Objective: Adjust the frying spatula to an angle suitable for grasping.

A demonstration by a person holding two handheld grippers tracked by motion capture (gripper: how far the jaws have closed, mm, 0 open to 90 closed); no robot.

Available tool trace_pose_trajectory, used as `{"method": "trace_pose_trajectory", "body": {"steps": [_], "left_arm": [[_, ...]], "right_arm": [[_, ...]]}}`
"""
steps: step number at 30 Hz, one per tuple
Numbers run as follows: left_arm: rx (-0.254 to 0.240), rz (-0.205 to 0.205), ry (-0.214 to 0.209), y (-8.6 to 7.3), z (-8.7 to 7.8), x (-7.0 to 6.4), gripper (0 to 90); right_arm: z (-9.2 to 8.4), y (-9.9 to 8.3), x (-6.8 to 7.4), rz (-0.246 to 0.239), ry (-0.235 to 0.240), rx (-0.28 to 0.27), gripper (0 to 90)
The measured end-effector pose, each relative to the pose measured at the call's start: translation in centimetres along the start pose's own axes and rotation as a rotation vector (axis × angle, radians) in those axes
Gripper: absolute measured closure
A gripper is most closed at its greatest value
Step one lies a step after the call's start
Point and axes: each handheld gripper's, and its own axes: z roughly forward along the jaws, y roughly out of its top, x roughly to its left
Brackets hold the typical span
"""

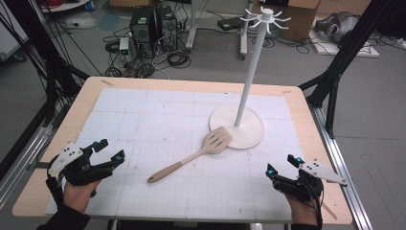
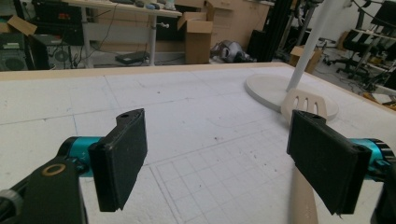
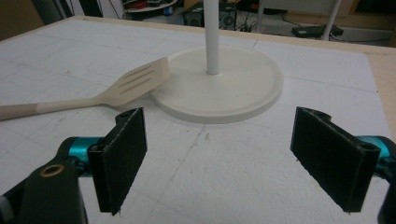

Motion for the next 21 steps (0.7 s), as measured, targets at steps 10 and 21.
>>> {"method": "trace_pose_trajectory", "body": {"steps": [10,21], "left_arm": [[0.033,0.006,-0.013,-0.15,0.34,-0.15,25.7],[0.038,0.002,-0.023,-0.08,-0.05,-0.31,31.8]], "right_arm": [[0.1,-0.27,-0.44,0.023,-0.022,0.019,18.3],[0.11,-0.09,-0.07,0.032,0.007,0.018,43.7]]}}
